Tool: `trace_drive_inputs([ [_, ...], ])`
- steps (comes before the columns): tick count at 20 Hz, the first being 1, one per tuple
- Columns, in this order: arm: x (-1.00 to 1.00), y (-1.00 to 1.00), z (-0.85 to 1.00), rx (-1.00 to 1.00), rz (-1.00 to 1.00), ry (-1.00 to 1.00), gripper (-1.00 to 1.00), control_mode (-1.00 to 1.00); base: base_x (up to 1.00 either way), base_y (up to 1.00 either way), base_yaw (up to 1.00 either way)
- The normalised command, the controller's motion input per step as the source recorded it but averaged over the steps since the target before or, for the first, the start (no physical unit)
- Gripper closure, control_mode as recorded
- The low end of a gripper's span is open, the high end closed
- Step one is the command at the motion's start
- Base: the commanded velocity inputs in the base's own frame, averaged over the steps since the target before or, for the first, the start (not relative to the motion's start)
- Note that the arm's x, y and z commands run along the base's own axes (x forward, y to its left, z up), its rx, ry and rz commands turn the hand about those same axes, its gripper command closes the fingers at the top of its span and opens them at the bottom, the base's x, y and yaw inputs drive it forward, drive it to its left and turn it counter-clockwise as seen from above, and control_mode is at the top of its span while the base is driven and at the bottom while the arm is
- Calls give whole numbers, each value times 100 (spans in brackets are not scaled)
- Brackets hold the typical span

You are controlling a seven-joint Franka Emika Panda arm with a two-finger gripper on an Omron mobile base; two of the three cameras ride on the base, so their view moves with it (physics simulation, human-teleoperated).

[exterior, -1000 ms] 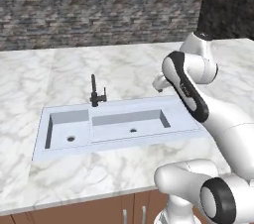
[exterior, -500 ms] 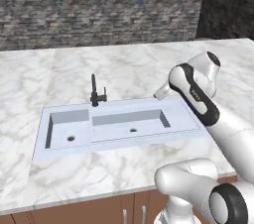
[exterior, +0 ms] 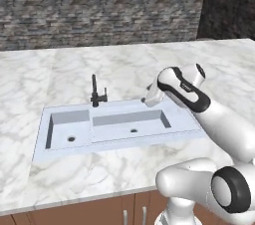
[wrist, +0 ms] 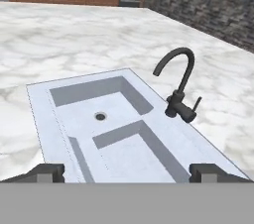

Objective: Turn on the sink faucet. Then move the corn from the counter to the sink. Turn off the sink. Move the vegetable from the sink to the pot next to the stove. Finally move the pot to the front right burner.

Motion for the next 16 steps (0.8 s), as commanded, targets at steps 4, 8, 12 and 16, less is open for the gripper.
trace_drive_inputs([
  [4, 31, 15, -10, 1, 13, -6, -100, -100, 0, 0, 0],
  [8, 37, 1, -1, 1, 1, 2, -100, -100, 0, 0, 0],
  [12, 49, 3, -4, 1, 0, 3, -100, -100, 0, 0, 0],
  [16, 50, 18, -17, 0, 0, 1, -100, -100, 0, 0, 0],
])
